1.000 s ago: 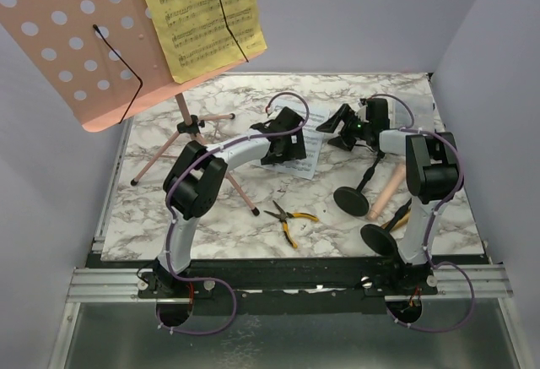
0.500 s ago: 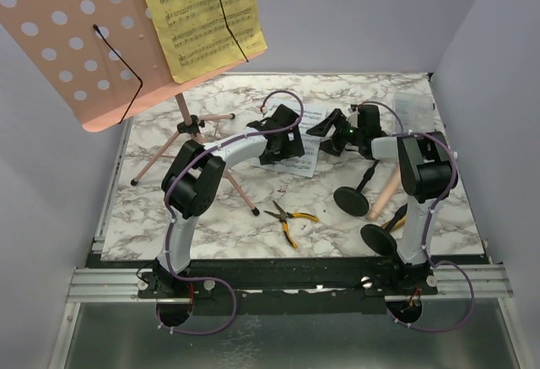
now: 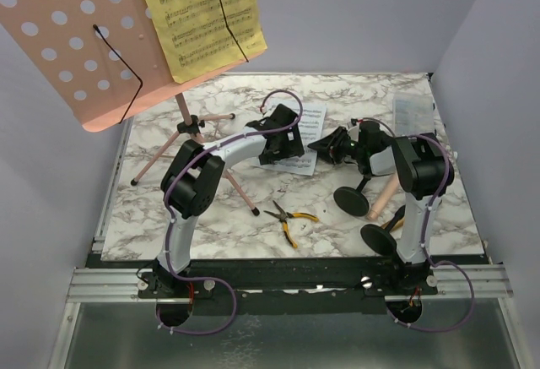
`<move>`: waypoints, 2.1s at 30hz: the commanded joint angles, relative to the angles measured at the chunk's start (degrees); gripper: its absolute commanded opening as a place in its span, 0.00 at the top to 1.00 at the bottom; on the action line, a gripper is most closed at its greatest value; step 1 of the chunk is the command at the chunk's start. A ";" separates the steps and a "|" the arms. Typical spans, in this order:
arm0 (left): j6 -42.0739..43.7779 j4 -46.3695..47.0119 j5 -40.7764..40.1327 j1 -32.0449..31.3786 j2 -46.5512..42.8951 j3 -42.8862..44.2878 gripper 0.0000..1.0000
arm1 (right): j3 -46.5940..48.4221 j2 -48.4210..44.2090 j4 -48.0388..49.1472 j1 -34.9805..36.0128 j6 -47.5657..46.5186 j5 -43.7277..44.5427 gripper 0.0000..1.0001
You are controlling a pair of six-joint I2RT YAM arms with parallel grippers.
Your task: Set up the instrument practice props
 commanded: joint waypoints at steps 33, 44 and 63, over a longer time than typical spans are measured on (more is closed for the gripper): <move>8.54 5.48 3.31 -0.58 -3.13 -7.65 0.32 | -13.02 -13.75 -0.68 -0.20 -9.22 7.06 0.94; 5.79 5.48 8.71 -0.65 -0.21 -7.31 0.35 | -6.10 -7.43 -2.54 -0.20 -7.91 7.19 0.67; 18.74 9.97 5.11 -4.41 -18.57 -11.56 0.07 | -2.21 -28.87 -27.26 0.24 -30.19 22.19 0.99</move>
